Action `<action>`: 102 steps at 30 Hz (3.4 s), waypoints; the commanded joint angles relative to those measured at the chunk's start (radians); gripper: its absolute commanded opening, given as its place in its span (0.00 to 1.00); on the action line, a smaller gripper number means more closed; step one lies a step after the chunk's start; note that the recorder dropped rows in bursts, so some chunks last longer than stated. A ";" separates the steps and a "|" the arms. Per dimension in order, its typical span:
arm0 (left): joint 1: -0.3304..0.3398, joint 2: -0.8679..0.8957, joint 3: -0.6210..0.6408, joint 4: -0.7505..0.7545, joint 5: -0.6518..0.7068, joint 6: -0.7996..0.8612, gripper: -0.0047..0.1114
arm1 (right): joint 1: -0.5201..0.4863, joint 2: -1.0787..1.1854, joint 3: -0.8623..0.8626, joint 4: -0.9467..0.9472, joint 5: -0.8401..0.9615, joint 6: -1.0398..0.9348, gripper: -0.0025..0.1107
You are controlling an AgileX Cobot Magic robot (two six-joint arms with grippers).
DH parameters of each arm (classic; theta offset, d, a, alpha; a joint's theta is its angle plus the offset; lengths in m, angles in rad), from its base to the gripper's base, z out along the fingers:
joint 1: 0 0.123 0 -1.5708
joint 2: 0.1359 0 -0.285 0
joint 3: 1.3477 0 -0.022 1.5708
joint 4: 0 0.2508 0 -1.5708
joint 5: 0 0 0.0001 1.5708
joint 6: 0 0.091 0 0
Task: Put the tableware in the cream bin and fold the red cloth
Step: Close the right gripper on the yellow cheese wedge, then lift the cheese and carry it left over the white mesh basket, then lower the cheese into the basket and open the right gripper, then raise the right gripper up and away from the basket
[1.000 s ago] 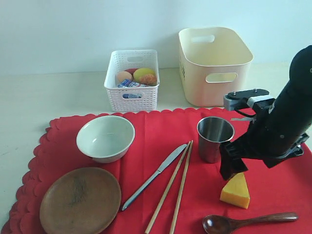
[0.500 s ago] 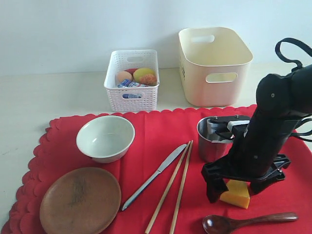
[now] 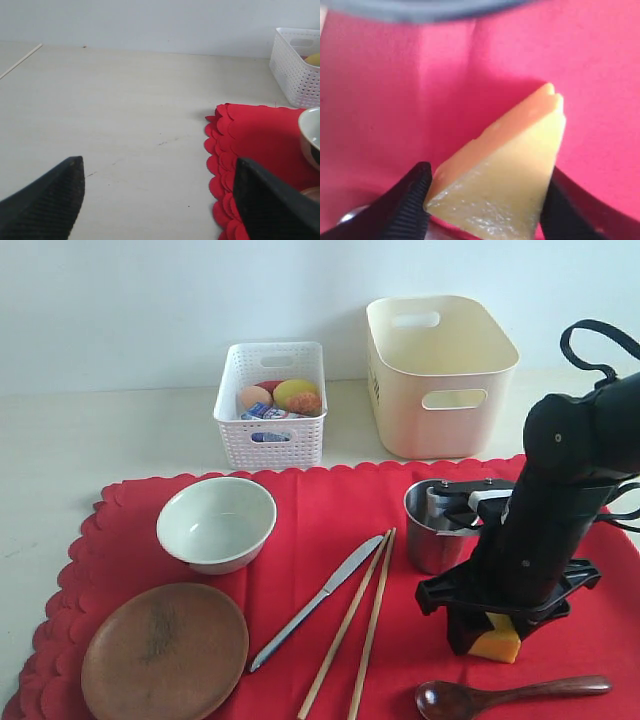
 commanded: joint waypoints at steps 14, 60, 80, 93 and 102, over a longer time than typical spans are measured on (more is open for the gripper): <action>-0.006 -0.004 0.003 0.001 -0.011 -0.002 0.71 | 0.002 -0.302 -0.127 -0.144 0.227 0.039 0.02; -0.006 -0.004 0.003 0.001 -0.011 -0.002 0.71 | -0.013 0.759 -1.524 0.323 0.157 -1.132 0.02; -0.006 -0.004 0.003 0.001 -0.011 -0.002 0.71 | -0.013 0.660 -1.524 0.190 0.218 -1.001 0.91; -0.006 -0.004 0.003 0.001 -0.011 -0.002 0.71 | -0.013 0.469 -1.524 -0.104 0.467 -0.494 0.40; -0.006 -0.004 0.003 0.001 -0.011 -0.002 0.71 | -0.033 0.306 -1.331 -0.201 0.467 -0.238 0.02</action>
